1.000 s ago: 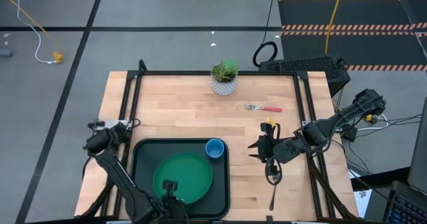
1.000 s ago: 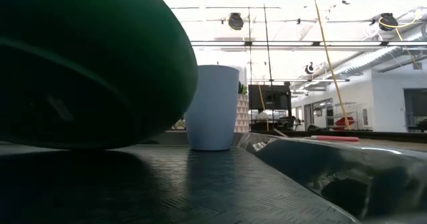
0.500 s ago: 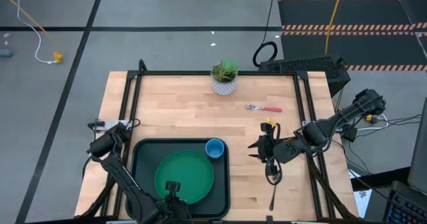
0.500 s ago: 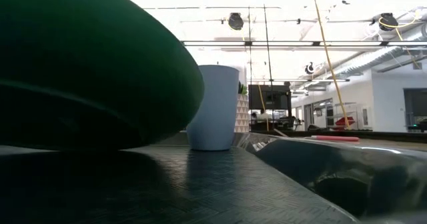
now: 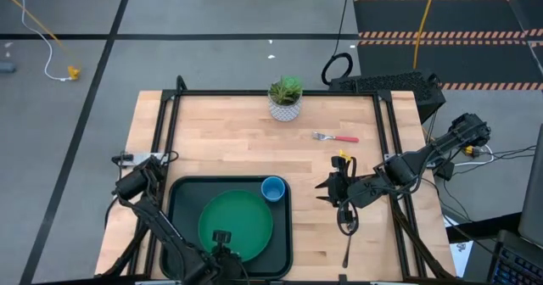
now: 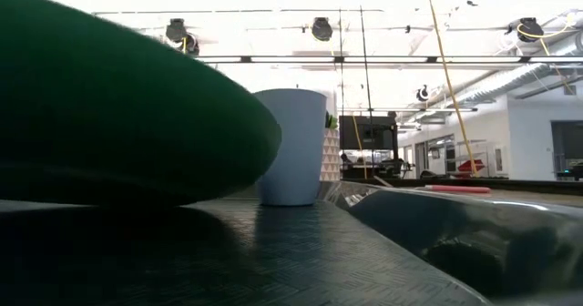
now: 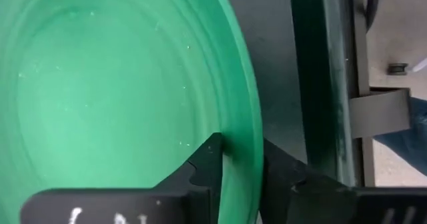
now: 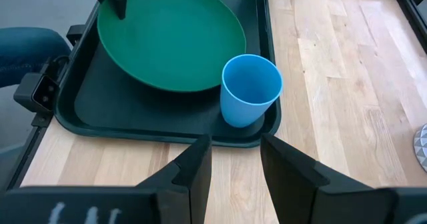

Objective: Pick and place plate/cup/fork/spoon on tray
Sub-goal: Put the green plate on the black tray to the bottom left of the blue cup, then put the red fork on the black tray to the left of the green plate

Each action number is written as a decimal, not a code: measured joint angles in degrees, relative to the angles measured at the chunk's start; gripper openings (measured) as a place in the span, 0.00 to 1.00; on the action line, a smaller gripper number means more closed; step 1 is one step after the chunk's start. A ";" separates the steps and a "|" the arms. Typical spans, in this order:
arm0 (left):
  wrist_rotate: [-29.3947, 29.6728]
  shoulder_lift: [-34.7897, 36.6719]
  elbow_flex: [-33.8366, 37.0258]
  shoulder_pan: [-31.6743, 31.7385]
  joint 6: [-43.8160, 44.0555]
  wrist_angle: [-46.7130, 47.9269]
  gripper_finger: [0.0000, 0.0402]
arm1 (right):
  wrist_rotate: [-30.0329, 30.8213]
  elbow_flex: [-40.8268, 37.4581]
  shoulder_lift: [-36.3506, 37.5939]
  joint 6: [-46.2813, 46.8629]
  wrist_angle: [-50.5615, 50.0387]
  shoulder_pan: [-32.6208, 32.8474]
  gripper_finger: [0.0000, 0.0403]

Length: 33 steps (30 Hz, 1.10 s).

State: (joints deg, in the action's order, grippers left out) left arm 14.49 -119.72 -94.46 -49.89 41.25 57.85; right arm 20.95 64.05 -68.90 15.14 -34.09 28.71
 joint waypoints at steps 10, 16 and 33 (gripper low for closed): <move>-0.81 0.00 5.14 -0.13 -3.29 -7.88 0.19 | -0.02 0.00 0.00 -0.42 0.00 0.01 0.30; -4.90 0.83 4.87 1.17 -2.99 -8.03 0.20 | -0.02 0.00 0.00 -0.42 0.00 0.00 0.30; 8.06 15.71 4.24 5.50 -13.34 -6.98 0.20 | 10.53 -2.54 -0.04 3.43 -5.39 -3.87 0.30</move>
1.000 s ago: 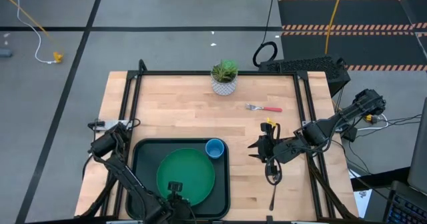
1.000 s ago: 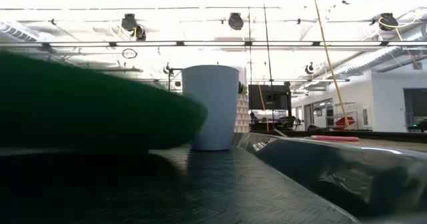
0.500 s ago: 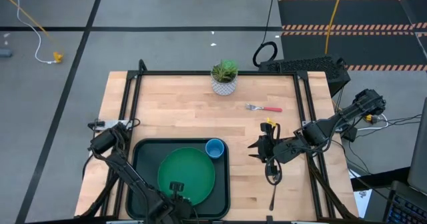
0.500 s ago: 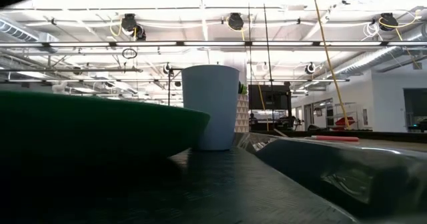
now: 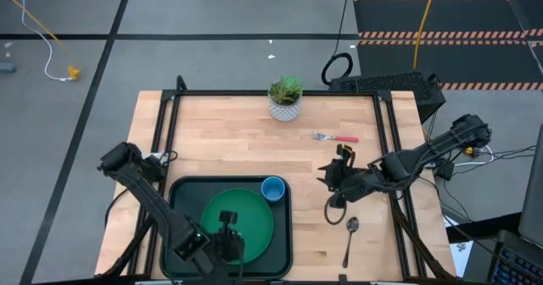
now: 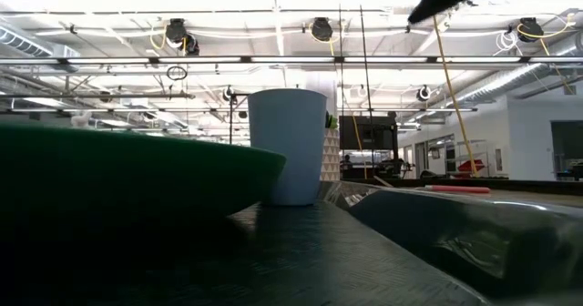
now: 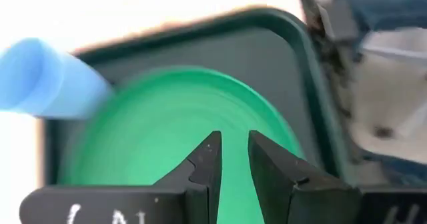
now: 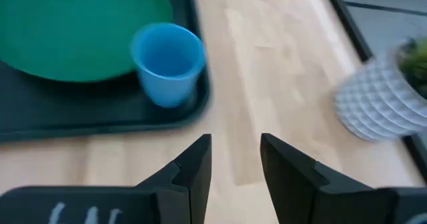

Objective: Pick and place plate/cup/fork/spoon on tray
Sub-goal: Put the red fork on the black tray to the left of the green plate

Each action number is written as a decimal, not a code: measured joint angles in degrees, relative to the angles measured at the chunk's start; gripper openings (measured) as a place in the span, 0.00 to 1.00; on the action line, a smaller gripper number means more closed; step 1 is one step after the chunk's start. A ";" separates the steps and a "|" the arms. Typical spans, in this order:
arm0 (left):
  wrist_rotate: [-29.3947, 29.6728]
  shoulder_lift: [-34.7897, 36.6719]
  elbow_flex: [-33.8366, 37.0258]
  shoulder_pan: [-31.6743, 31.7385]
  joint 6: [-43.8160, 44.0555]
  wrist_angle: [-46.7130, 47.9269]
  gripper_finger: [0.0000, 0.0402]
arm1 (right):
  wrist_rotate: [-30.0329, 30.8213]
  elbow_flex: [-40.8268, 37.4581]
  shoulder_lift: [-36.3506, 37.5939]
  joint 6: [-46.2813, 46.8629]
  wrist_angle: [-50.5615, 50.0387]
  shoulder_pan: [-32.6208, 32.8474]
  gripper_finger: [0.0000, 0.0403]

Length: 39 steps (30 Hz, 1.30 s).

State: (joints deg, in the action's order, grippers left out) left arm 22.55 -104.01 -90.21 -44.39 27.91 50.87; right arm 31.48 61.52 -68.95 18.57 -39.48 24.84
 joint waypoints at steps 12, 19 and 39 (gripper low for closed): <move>16.48 3.24 0.25 4.08 -12.94 3.56 0.20 | 4.37 -9.51 0.07 -3.42 1.97 -11.23 0.30; 16.47 3.22 5.19 7.18 -5.54 7.39 0.20 | 5.84 -16.61 0.07 -6.23 8.26 -21.26 0.30; 16.41 3.24 10.25 9.35 12.32 15.28 0.20 | -10.72 -32.86 0.07 -20.83 33.33 -41.78 0.42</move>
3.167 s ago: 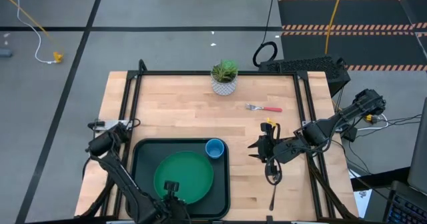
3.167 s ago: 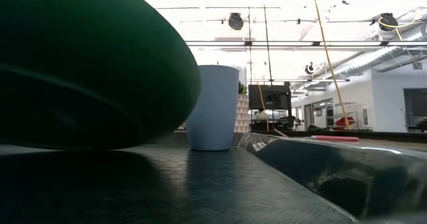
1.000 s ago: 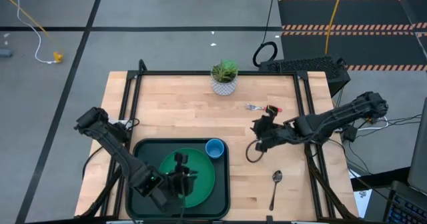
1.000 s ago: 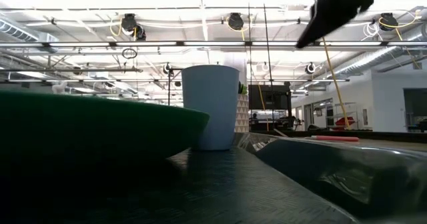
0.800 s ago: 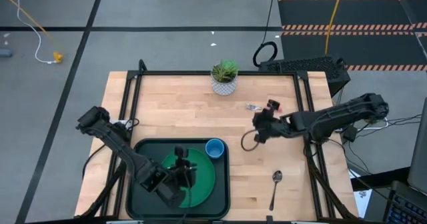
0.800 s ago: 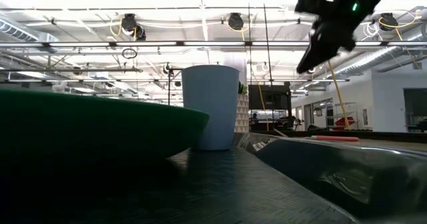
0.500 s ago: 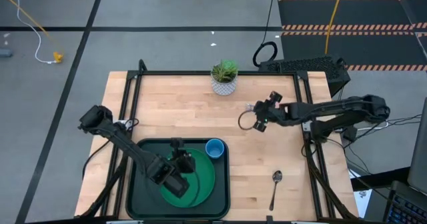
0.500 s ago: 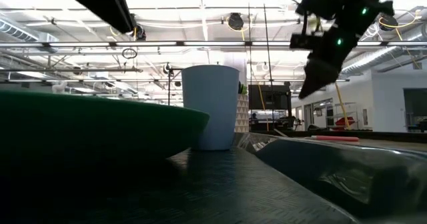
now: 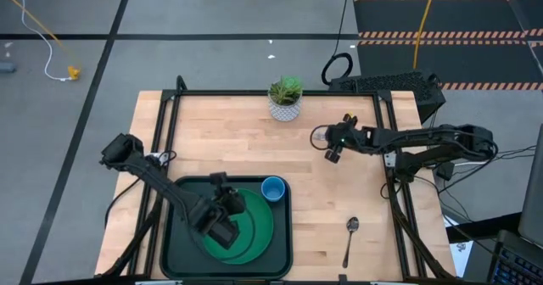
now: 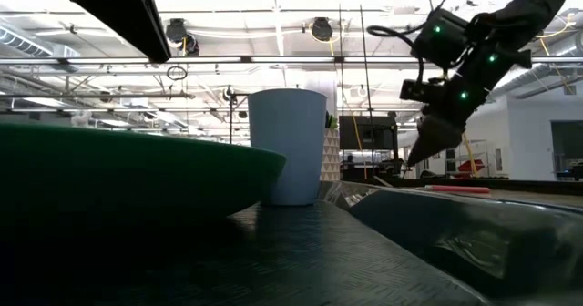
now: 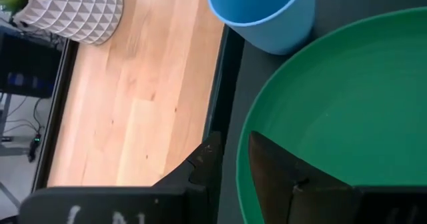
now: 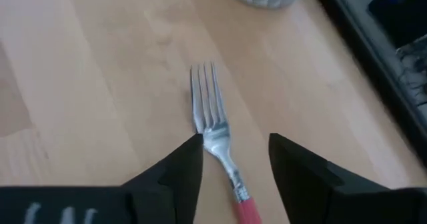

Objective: Pick and place plate/cup/fork/spoon on tray
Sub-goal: Put the red fork on the black tray to the left of the green plate

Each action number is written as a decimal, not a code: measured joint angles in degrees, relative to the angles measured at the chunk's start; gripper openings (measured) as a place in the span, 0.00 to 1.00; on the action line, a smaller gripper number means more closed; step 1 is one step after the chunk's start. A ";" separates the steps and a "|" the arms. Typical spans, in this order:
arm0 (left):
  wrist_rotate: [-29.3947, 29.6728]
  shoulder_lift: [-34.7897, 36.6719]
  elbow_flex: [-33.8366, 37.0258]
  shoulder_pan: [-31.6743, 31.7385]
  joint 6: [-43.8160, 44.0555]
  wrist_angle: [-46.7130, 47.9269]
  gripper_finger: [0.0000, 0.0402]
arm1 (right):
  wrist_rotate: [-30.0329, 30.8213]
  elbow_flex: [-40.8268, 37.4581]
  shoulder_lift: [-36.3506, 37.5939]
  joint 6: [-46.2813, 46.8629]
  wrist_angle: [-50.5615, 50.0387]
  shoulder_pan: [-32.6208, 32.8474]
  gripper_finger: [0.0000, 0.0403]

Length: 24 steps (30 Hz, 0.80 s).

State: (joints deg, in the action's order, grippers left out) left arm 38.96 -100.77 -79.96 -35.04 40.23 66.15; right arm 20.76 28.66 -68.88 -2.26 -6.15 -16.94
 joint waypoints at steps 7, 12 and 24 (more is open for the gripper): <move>-0.02 0.00 0.00 -0.29 0.04 -0.04 0.20 | -1.54 -4.98 0.00 -0.56 6.53 -3.31 0.52; -0.02 0.00 0.00 -0.29 -0.26 -0.11 0.20 | -1.49 -9.77 0.00 -0.56 11.65 -5.55 0.53; 0.00 0.00 0.00 -0.18 -0.94 -0.20 0.20 | -5.77 -13.06 0.05 -0.29 14.02 -8.92 0.44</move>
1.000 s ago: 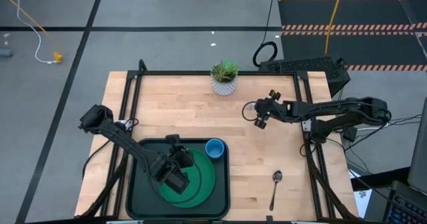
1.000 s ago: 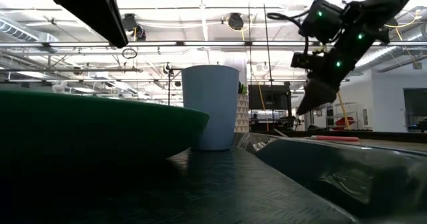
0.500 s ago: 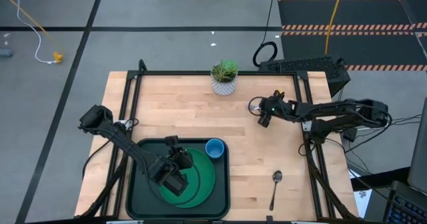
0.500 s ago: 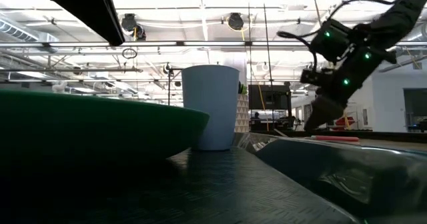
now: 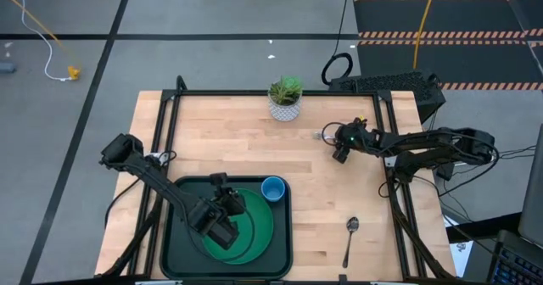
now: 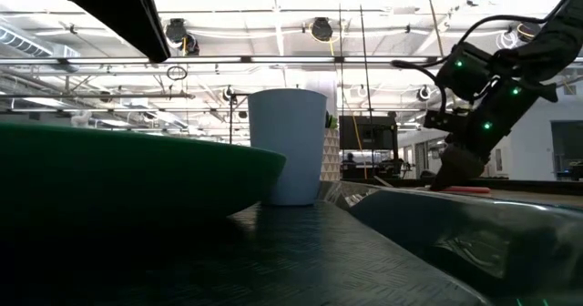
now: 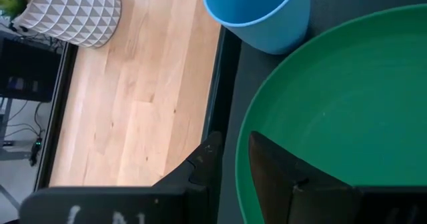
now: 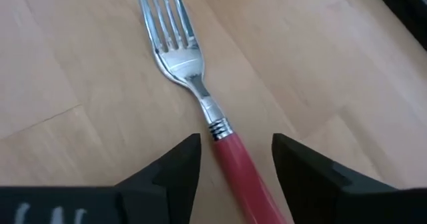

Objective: Pick and place plate/cup/fork/spoon on tray
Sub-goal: Put the red fork on the black tray to the left of the green plate

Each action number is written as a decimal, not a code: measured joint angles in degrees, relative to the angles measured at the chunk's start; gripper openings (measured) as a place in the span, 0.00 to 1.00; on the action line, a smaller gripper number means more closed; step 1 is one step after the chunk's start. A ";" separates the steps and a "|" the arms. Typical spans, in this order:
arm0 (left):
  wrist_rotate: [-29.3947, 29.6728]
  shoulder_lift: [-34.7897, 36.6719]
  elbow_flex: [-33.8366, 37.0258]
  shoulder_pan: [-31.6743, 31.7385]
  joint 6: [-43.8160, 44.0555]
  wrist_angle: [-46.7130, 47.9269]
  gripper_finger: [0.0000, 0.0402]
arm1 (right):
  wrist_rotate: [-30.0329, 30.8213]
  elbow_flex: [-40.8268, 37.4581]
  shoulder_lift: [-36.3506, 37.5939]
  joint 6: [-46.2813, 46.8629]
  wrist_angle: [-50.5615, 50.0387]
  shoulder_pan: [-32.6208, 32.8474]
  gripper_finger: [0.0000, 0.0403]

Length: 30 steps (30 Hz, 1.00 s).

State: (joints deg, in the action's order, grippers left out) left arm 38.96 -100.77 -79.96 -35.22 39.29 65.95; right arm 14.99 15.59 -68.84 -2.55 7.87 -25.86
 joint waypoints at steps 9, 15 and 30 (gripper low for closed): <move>0.00 0.00 0.00 0.22 -0.38 0.00 0.20 | -5.71 -0.50 -0.02 1.18 0.91 -0.43 0.27; 0.00 0.00 0.00 0.22 -0.35 -0.04 0.20 | -11.12 -0.48 -0.03 2.11 0.84 -1.19 0.15; -0.01 0.00 0.00 0.22 -0.24 -0.13 0.20 | -12.64 -0.48 -0.09 12.20 2.03 -1.14 0.13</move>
State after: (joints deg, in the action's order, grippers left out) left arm 38.95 -100.77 -79.96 -35.00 39.05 65.82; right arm 2.35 15.11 -68.93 9.65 9.90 -27.00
